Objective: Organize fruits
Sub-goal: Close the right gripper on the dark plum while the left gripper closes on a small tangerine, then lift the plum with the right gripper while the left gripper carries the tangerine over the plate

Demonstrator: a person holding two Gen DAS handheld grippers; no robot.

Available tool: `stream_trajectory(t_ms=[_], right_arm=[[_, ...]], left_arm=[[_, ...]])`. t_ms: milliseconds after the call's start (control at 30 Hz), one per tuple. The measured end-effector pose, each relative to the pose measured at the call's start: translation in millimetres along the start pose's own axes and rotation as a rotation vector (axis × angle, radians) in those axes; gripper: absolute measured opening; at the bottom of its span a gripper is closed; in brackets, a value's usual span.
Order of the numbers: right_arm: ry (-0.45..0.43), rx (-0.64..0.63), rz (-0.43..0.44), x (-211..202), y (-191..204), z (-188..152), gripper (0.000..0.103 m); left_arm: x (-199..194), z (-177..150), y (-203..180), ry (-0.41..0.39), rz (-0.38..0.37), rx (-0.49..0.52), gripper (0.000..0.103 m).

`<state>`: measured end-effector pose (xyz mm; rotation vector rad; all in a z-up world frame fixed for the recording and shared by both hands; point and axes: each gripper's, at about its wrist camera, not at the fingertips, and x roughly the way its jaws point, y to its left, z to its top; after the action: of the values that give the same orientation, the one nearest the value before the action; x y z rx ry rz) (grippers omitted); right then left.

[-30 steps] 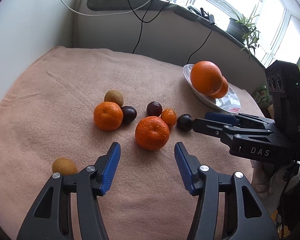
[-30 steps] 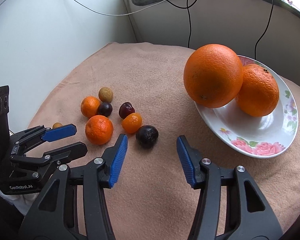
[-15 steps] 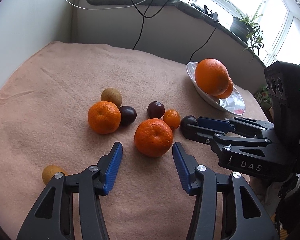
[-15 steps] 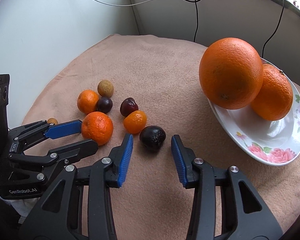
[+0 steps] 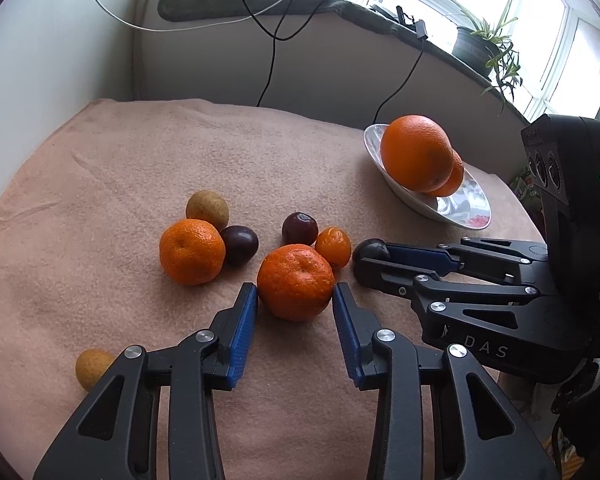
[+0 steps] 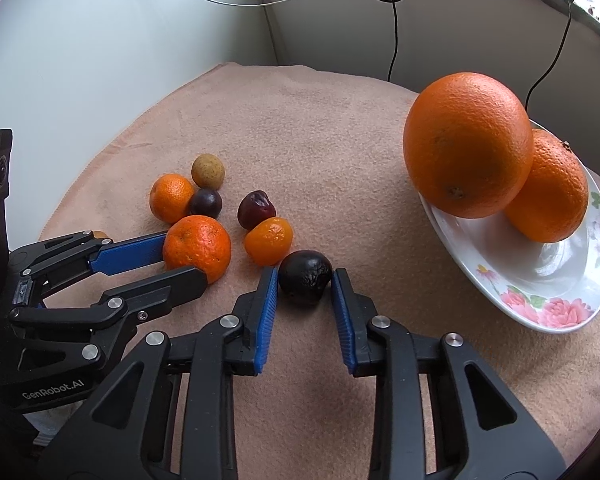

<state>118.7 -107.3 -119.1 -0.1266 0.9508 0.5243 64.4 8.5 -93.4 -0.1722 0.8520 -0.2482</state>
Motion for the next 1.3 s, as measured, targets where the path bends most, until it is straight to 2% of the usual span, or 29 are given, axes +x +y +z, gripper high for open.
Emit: stream_trajectory(t_ms=[400, 667, 1067, 1233, 1300], right_arm=[[-0.046, 0.035, 0.007, -19.0, -8.1, -7.1, 0.028], [-0.078, 0.083, 0.008, -39.9, -24.7, -18.5, 0.028], [-0.112, 0.108, 0.008, -58.1, -35.1, -27.0, 0.028], [-0.115, 0.112, 0.012, -59.0, -33.6, -27.0, 0.028], [-0.116, 0.117, 0.016, -59.7, -33.6, -26.6, 0.028]], left_arm=[[-8.4, -1.2, -0.3, -0.023, -0.028, -0.023, 0.036], [-13.2, 2.3, -16.0, -0.037, -0.062, 0.0, 0.033], [-6.0, 2.2, -26.7, -0.051, -0.02, 0.065, 0.031], [-4.7, 3.3, -27.5, -0.05, -0.016, 0.077, 0.033], [-1.7, 4.6, -27.4, -0.034, -0.016, 0.078, 0.042]])
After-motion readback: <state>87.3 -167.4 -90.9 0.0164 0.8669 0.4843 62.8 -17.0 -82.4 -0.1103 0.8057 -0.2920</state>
